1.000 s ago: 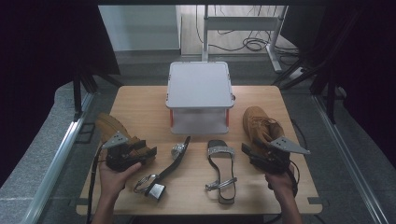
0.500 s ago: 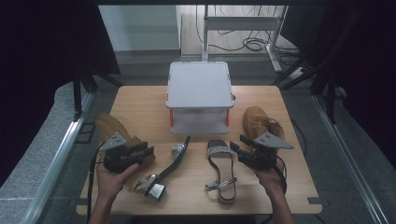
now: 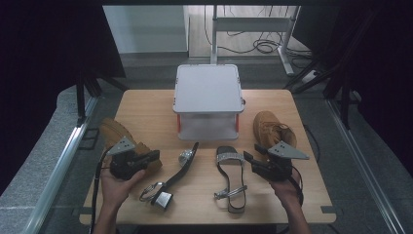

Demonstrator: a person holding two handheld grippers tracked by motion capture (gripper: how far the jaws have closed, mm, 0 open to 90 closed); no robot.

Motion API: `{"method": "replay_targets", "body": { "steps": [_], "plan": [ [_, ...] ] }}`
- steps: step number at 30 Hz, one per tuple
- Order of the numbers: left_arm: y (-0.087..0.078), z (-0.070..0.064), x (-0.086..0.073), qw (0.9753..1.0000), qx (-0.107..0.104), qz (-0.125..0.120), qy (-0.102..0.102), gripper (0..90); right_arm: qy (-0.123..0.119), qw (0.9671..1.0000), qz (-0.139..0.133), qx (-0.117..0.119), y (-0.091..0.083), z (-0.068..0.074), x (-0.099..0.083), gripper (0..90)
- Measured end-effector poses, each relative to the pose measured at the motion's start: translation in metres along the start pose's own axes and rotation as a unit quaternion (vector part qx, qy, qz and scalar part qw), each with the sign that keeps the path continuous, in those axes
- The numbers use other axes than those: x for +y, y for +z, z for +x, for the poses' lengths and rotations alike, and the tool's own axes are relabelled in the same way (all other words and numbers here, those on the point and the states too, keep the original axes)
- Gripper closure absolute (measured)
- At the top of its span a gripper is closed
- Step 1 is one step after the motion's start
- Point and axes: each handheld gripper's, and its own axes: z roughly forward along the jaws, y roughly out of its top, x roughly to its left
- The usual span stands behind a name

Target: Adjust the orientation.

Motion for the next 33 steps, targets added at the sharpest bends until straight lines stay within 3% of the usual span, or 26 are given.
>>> {"method": "replay_targets", "body": {
  "steps": [4, 10, 18, 24, 33],
  "plan": [
    [0.012, 0.0, -0.001, 0.9998, -0.008, 0.017, 0.008, 89.4, 0.011, 0.9999, -0.006, 0.004, -0.004, -0.001, -0.002, 47.3],
    [0.026, 0.002, -0.005, 0.9993, -0.011, 0.037, 0.004, 89.6, -0.001, 1.0, 0.002, 0.002, -0.001, 0.001, -0.004, 47.0],
    [0.049, -0.01, -0.01, 0.9973, -0.03, 0.066, 0.008, 89.5, 0.006, 0.9999, 0.011, -0.011, -0.002, -0.001, -0.006, 46.8],
    [0.06, -0.013, -0.015, 0.9959, -0.025, 0.086, 0.015, 89.6, 0.015, 0.9997, 0.001, -0.021, -0.004, -0.001, -0.005, 47.6],
    [0.069, -0.013, -0.019, 0.9942, -0.014, 0.104, 0.022, 89.6, 0.01, 0.9996, 0.017, -0.019, 0.005, 0.002, -0.009, 46.6]
  ]
}}
